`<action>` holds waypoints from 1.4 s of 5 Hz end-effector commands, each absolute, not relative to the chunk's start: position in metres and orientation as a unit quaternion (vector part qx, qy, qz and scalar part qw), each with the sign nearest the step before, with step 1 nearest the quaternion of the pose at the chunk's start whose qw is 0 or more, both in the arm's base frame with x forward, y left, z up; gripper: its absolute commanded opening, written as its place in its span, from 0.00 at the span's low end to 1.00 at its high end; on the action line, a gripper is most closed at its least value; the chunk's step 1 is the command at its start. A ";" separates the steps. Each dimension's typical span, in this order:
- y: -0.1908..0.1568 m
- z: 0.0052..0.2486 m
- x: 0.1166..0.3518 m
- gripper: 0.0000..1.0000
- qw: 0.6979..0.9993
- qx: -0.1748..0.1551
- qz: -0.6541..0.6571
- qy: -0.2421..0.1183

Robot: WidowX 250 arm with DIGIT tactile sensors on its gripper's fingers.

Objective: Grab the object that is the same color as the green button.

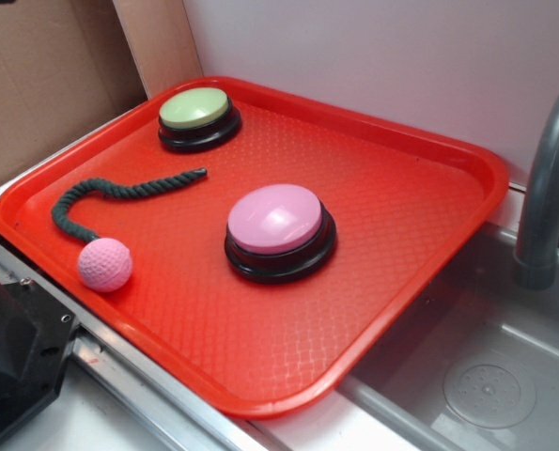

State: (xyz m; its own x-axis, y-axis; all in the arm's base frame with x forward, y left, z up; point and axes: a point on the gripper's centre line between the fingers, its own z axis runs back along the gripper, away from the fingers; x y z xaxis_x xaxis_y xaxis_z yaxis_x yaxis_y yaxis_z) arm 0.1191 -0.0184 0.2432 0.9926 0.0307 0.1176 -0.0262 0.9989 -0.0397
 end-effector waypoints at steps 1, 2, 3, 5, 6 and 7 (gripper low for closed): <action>-0.018 0.243 0.119 1.00 0.998 -0.019 0.014 -0.059; -0.009 0.239 0.127 1.00 0.988 -0.020 0.138 -0.067; 0.005 0.230 0.132 1.00 0.966 -0.033 0.246 -0.065; 0.050 0.193 0.148 1.00 0.879 -0.007 0.476 -0.027; 0.071 0.167 0.151 1.00 0.812 0.027 0.580 -0.049; 0.082 0.146 0.153 1.00 0.760 0.051 0.645 -0.064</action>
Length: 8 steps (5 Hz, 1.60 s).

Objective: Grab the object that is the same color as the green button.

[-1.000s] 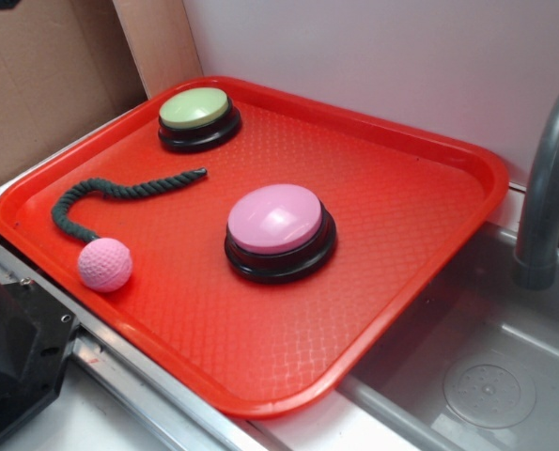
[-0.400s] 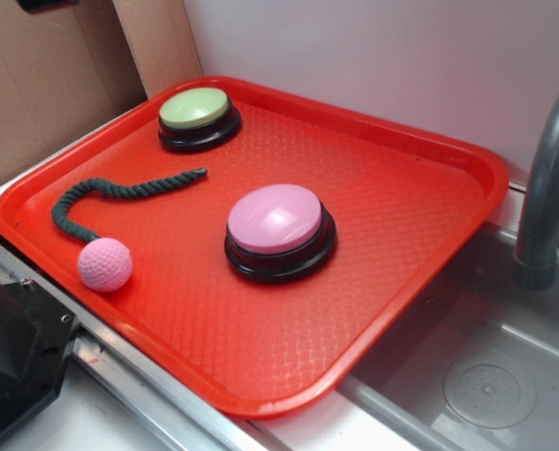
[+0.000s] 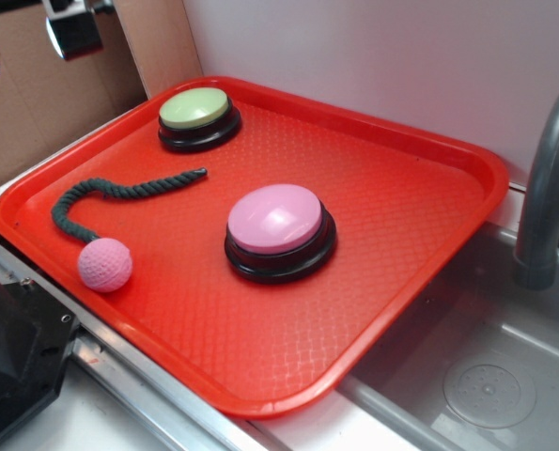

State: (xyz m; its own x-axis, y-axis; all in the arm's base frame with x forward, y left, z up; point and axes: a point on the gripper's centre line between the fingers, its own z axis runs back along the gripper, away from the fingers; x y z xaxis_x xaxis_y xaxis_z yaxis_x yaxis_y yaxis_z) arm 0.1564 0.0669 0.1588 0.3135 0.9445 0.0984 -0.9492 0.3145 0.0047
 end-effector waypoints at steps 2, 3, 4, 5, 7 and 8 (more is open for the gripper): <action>0.104 0.097 0.160 1.00 0.693 0.076 0.711 -0.092; 0.112 0.077 0.168 1.00 0.684 0.077 0.720 -0.086; 0.121 0.059 0.175 1.00 0.675 0.084 0.728 -0.090; 0.132 0.041 0.179 1.00 0.671 0.079 0.734 -0.073; 0.141 0.019 0.183 1.00 0.670 0.067 0.737 -0.058; 0.140 0.017 0.185 0.97 0.670 0.064 0.738 -0.055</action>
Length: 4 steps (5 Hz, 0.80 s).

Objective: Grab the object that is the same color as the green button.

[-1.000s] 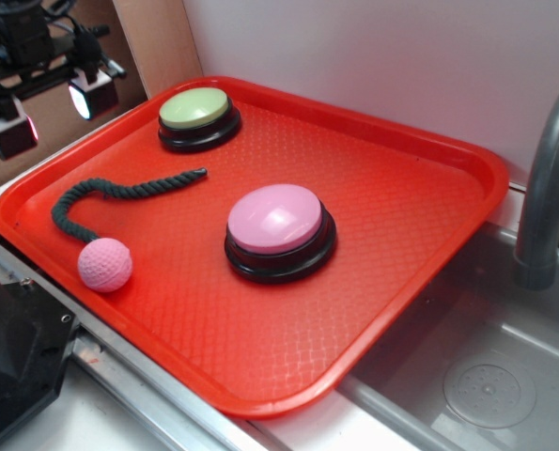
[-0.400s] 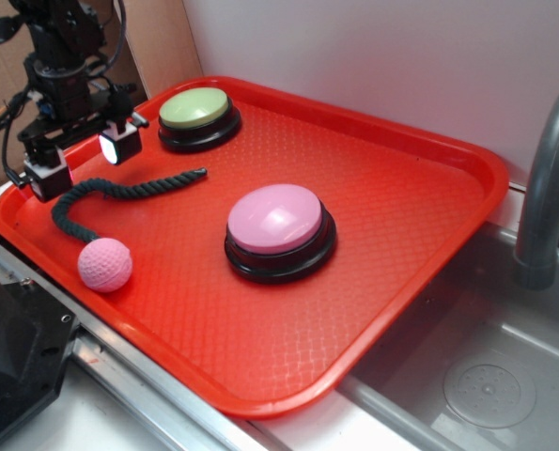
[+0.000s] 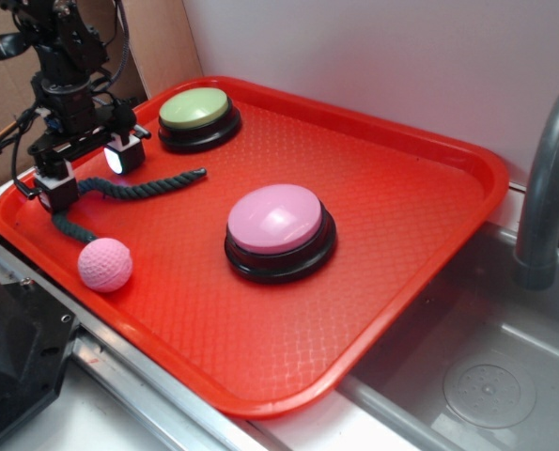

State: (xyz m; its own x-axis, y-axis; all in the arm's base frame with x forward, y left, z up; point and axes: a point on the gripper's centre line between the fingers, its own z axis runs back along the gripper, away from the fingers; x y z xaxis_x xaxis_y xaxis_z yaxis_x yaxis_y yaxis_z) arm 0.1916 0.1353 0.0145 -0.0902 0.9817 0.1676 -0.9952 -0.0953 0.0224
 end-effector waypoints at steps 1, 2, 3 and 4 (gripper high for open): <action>0.140 0.017 0.185 0.00 0.669 0.059 0.739 -0.055; 0.141 0.017 0.184 0.00 0.669 0.059 0.739 -0.052; 0.141 0.017 0.184 0.00 0.668 0.059 0.740 -0.052; 0.140 0.021 0.185 0.00 0.674 0.057 0.734 -0.055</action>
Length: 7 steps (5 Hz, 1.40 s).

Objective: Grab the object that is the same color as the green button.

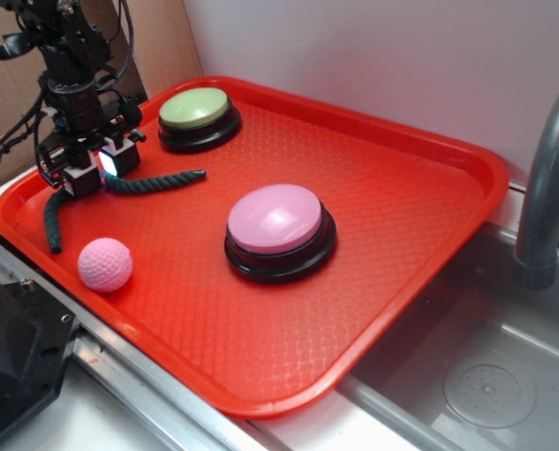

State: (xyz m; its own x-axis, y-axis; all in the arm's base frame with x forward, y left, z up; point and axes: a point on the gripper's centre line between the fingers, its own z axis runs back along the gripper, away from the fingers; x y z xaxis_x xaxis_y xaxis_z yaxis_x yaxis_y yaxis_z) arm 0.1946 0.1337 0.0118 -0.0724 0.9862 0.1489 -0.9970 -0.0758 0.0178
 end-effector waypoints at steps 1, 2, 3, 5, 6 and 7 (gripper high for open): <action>0.136 0.041 0.188 0.00 0.701 0.054 0.707 -0.080; 0.126 0.078 0.193 0.00 0.751 0.062 0.647 -0.116; 0.107 0.118 0.199 0.00 0.830 0.063 0.547 -0.084; 0.061 0.170 0.194 0.00 0.942 0.041 0.324 -0.072; 0.039 0.179 0.185 0.00 0.977 0.030 0.204 -0.058; 0.029 0.174 0.179 0.00 0.994 0.045 0.082 -0.061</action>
